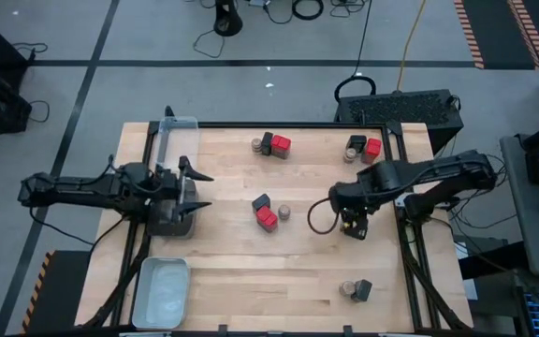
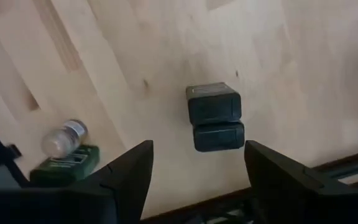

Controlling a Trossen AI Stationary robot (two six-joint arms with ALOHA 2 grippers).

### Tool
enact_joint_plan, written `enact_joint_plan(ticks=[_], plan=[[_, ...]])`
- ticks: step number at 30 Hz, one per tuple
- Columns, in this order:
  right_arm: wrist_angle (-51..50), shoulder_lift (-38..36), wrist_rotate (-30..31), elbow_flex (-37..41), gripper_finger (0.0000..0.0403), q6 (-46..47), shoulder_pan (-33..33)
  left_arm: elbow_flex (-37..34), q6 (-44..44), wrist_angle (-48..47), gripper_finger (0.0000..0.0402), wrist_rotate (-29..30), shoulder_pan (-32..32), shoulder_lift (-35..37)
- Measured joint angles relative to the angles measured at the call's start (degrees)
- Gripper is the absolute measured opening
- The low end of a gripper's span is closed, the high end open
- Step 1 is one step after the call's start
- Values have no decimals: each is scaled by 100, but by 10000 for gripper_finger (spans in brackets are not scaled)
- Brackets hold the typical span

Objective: Sort spices by type
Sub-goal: Put the black seasoning can into the black bin

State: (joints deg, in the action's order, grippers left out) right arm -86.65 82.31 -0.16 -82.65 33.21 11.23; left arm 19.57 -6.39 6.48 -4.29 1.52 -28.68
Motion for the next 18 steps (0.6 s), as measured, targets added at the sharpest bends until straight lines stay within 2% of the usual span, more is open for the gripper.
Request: enact_joint_plan(ticks=[6,9,18], plan=[[742,311,9,0,234,-820,5,-2,-11,78,326,74,0,-104],[1017,428,4,0,233,-788,4,-2,-10,54,326,157,0,-114],[322,480,32,0,234,-312,-70,-2,5,-200,326,166,0,-393]])
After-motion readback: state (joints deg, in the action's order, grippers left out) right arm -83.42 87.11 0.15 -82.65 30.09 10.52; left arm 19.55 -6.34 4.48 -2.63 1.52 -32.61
